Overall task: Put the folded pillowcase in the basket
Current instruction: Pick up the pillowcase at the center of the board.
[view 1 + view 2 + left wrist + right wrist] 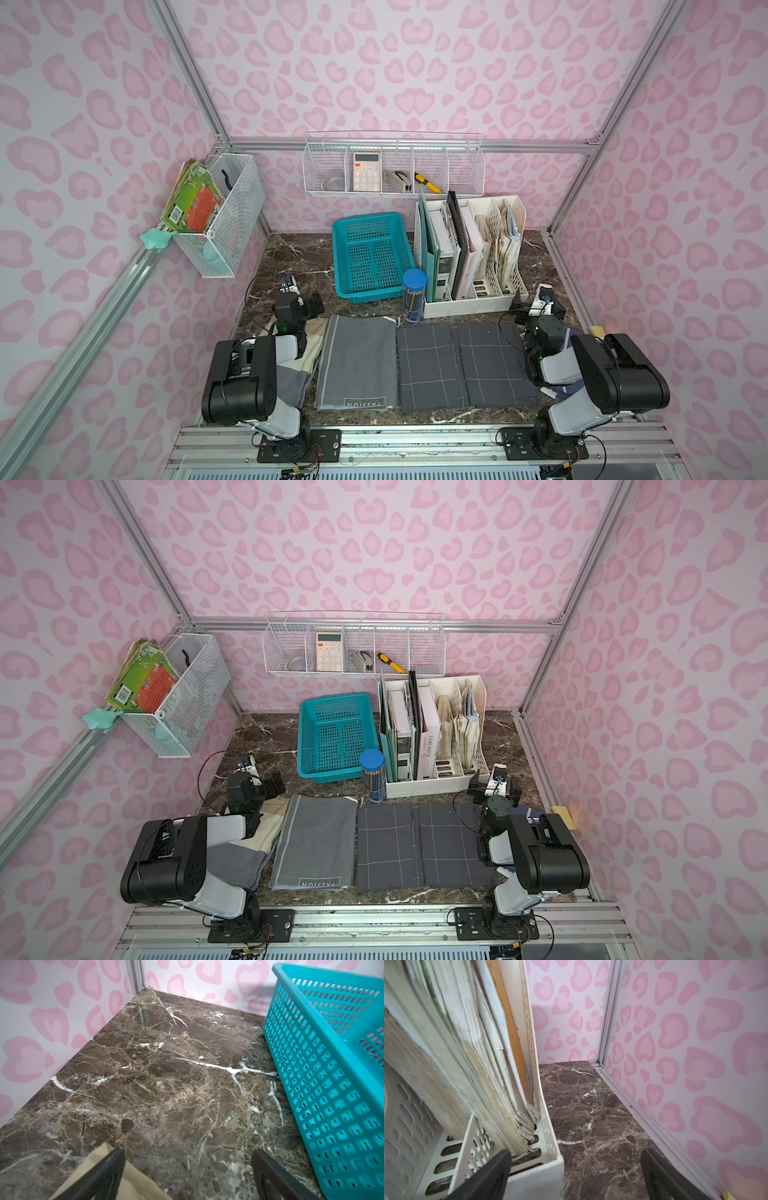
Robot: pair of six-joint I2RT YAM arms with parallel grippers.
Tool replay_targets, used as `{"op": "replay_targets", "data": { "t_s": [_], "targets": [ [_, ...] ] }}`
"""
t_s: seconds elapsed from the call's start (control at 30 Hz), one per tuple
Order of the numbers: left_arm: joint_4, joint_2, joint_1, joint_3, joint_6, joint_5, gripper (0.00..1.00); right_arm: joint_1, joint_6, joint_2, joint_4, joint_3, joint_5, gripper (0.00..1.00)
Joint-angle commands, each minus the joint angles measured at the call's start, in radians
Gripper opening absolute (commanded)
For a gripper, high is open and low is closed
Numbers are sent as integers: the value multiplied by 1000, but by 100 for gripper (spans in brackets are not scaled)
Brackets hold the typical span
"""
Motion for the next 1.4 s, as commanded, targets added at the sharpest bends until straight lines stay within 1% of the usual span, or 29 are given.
{"op": "replay_targets", "data": {
  "t_s": [0.0, 0.6, 0.67, 0.7, 0.73, 0.77, 0.8, 0.83, 0.87, 0.93, 0.97, 1.03, 1.1, 1.13, 1.17, 1.2, 1.27, 1.3, 1.33, 1.37],
  "targets": [
    [2, -5, -3, -2, 6, 4, 100, 0, 4, 1, 23, 4, -1, 100],
    [4, -6, -4, -3, 8, 2, 99, 1, 1, -1, 31, 0, -5, 100],
    [13, -13, -7, -9, 19, 7, 99, 19, -53, -18, 46, -14, -78, 100],
    [14, -30, -13, -10, 34, 6, 99, 32, -70, -45, 74, -40, -91, 100],
    [5, -60, -31, -15, 55, -11, 99, 44, -86, -76, 118, -70, -69, 100],
    [-22, -85, -54, -13, 70, -41, 99, 68, -104, -121, 93, -81, -30, 100],
    [-36, -105, -81, -14, 88, -84, 99, 109, -142, -185, 20, -67, -5, 100],
    [-43, -127, -109, -15, 108, -126, 99, 149, -177, -252, -86, -34, 14, 100],
    [-57, -149, -131, -12, 123, -153, 99, 182, -184, -303, -186, 3, 25, 100],
    [-125, -218, -179, 10, 150, -221, 99, 228, -162, -403, -396, 94, -11, 100],
    [-175, -256, -193, 29, 143, -244, 100, 244, -150, -443, -471, 128, -41, 100],
    [-318, -346, -201, 86, 65, -250, 99, 283, -96, -516, -601, 188, -62, 100],
    [-455, -411, -201, 150, -40, -248, 99, 295, 11, -581, -687, 223, -95, 100],
    [-536, -435, -201, 191, -121, -263, 100, 293, 72, -615, -734, 237, -122, 100],
    [-655, -454, -201, 243, -227, -283, 99, 293, 140, -650, -789, 249, -135, 100],
    [-766, -461, -199, 293, -301, -284, 99, 292, 221, -681, -839, 254, -118, 100],
    [-1005, -450, -198, 406, -470, -259, 99, 286, 440, -761, -929, 230, -26, 100],
    [-1095, -438, -198, 450, -521, -246, 99, 269, 478, -799, -930, 208, -44, 100],
    [-1195, -419, -196, 492, -569, -231, 99, 237, 484, -842, -909, 177, -123, 100],
    [-1262, -401, -192, 521, -587, -200, 99, 203, 478, -884, -894, 156, -209, 100]
  ]
}}
